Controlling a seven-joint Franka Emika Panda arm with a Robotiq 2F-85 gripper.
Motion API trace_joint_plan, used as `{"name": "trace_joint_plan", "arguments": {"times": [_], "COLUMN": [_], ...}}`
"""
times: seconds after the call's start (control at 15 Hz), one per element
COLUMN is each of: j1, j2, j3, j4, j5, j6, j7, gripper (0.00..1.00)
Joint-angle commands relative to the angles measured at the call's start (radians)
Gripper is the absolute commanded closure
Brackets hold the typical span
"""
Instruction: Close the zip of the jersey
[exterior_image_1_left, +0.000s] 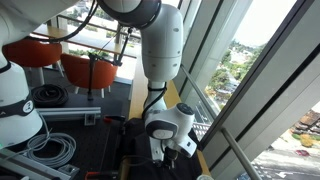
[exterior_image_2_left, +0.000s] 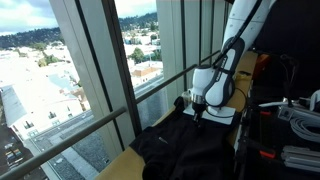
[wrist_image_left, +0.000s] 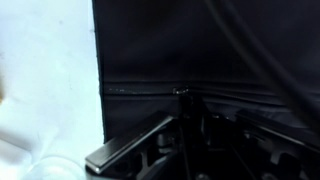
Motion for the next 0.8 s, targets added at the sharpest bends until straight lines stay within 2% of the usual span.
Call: {"name": "trace_joint_plan", "arguments": {"times": [0.0, 0.73], "j1": [0.060, 0.211], "j2": [-0.020, -0.053], "j3": [-0.011, -0.055], "j4": [-0.041, -0.060], "j5": [-0.027, -0.037], "j6": [0.025, 0.024], "j7": [0.026, 0.046], "gripper": [0.98, 0.98]}}
